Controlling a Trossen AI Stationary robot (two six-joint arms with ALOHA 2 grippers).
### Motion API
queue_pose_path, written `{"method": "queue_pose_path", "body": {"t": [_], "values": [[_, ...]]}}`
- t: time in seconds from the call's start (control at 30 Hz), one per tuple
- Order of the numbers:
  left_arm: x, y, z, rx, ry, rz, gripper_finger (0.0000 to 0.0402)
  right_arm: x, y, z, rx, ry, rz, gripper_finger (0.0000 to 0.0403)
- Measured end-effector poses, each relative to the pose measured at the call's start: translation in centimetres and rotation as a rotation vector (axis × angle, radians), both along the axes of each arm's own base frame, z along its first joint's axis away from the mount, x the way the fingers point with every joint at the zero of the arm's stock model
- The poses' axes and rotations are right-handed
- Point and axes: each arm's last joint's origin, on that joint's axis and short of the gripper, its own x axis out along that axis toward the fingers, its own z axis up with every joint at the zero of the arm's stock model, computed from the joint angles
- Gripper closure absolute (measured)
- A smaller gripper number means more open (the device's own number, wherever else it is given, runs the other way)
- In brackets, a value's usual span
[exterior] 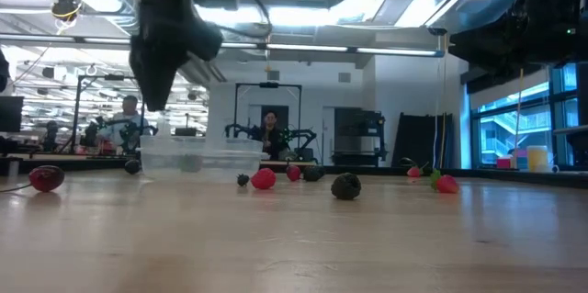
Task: Pick and placing Produce into tupperware
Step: Put the bottom red cherry into the transparent container
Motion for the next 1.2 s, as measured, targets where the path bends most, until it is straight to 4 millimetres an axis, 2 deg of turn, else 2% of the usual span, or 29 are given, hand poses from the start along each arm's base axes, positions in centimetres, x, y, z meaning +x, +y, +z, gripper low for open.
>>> {"method": "queue_pose_path", "body": {"t": [0.27,0.5,0.63,0.9,1.2], "values": [[0.4,-4.5,-0.3,0.033,-0.011,-0.089,0.0178,0.0,0.0,0.0,0.027,-0.010,0.004,0.0253],[0.0,-7.5,-0.4,0.025,-0.023,0.005,0.0178,0.0,0.0,-0.2,0.076,-0.007,0.010,0.0253],[-0.5,-8.6,-0.8,-0.010,-0.014,0.031,0.0178,0.0,0.0,-0.2,0.077,-0.008,0.010,0.0253],[-1.2,-10.3,-3.8,-0.074,-0.052,0.004,0.0178,0.0,0.0,-0.2,0.100,-0.016,0.013,0.0253],[-2.2,-11.5,-5.8,-0.101,-0.063,0.063,0.0178,0.0,0.0,-0.2,0.101,-0.016,0.013,0.0253]]}}
